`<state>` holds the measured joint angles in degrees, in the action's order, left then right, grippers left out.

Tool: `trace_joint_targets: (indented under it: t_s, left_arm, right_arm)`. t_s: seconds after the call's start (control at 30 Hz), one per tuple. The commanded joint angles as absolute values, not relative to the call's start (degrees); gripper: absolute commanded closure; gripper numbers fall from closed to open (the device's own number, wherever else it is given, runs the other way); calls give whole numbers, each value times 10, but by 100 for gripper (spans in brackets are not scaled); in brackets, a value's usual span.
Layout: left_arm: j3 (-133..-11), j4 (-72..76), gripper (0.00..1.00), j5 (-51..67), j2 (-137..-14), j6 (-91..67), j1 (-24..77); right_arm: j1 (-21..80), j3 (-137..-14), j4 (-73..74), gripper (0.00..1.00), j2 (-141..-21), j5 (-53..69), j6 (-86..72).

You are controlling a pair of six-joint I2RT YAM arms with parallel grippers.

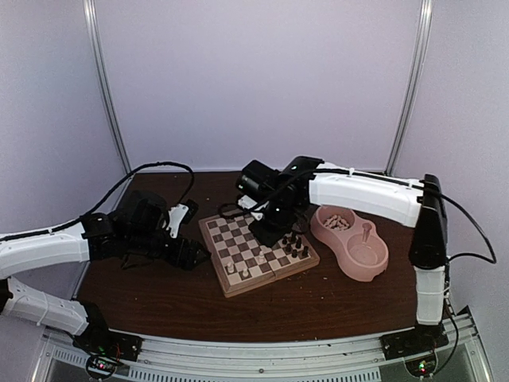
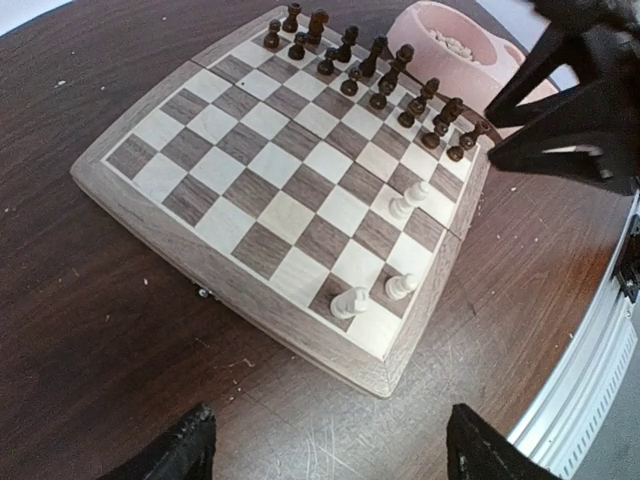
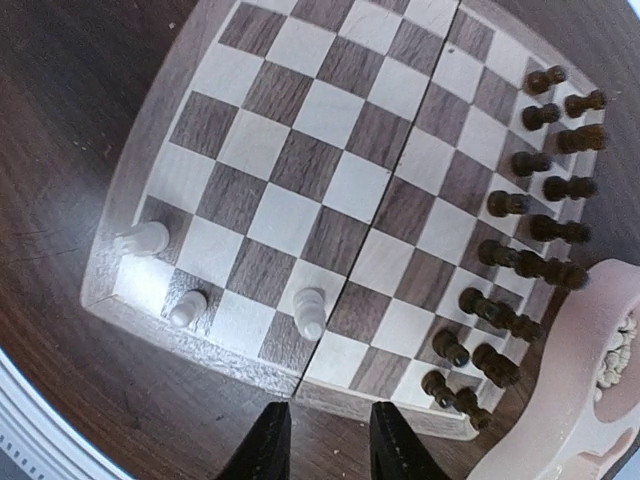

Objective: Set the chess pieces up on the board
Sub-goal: Place the bishop on the chessboard, then pick up the bishop from the chessboard.

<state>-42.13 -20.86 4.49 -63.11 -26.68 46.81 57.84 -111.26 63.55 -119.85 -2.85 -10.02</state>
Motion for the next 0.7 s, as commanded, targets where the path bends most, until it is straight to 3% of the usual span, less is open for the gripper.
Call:
trace_joint_targets:
  t_s: [0.0,0.23,0.37,0.67]
  left_arm:
    - [-473,-202,22,74,-673,-257,468]
    - [-555,-217,25,53,-757,-249,499]
    - [-621,-245,36,38,-832,-247,528]
    - [-772,-311,40,-5,-981,-239,572]
  right_arm:
    - [576,-1042,553,69,-1082,-64,-95]
    - [542,-843,442,69,-924,-137,-116]
    - [498,-725,368,70,-832,-121,-134]
    - [468,-506,195,69,-659,-104,-129]
